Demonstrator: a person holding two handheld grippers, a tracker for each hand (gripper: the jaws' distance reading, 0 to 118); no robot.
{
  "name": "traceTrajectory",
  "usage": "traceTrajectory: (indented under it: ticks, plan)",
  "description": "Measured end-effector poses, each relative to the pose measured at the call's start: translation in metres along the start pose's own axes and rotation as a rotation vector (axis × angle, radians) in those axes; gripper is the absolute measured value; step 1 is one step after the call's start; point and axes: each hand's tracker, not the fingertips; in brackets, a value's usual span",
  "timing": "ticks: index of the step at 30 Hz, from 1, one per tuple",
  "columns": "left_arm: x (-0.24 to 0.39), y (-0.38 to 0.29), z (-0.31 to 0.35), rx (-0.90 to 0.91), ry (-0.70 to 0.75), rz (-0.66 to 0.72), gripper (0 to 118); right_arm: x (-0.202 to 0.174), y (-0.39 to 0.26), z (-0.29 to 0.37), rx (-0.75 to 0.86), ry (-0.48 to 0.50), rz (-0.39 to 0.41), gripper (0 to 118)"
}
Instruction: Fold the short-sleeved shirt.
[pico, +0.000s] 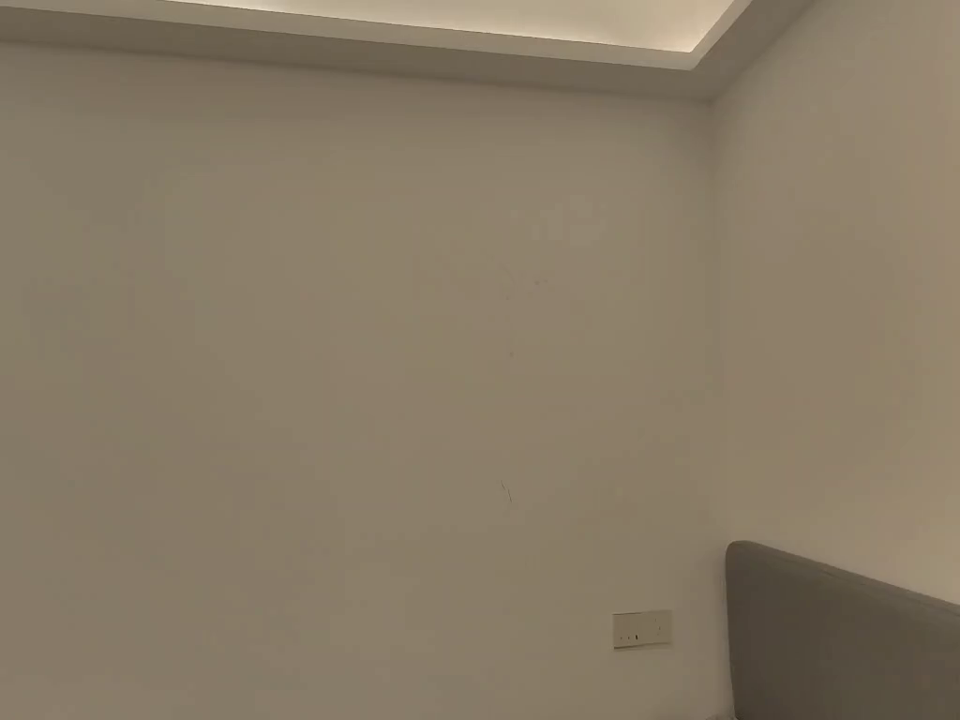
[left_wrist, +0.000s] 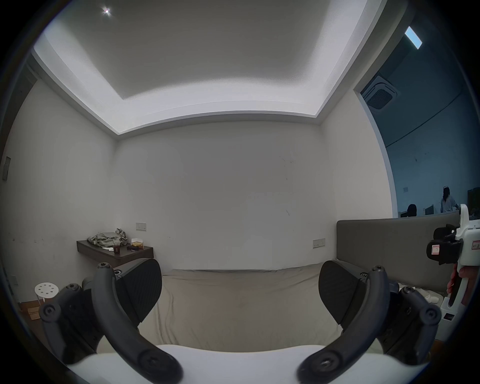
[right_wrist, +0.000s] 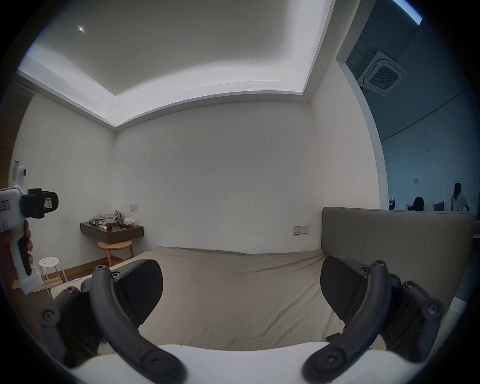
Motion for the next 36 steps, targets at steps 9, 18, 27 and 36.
traceTrajectory:
  ticks: [9,18,27,36]
  plan:
    - [-0.0039,0.0017,0.0004,-0.003,0.006,0.005,117,-0.003,0.0035,0.0001,0.005,0.005,0.007,118]
    - [-0.0043,0.0024,0.0002,-0.002,-0.002,-0.003,117,-0.0047,0.005,-0.0004,0.007,0.01,0.013,118]
    - [-0.0023,0.0017,-0.0006,-0.001,-0.009,-0.002,117,-0.0027,0.0063,0.0008,0.012,0.006,0.011,118]
    - [-0.0018,0.0013,0.0003,-0.002,-0.011,-0.002,117,-0.004,0.0059,0.0,-0.006,0.029,0.001,118]
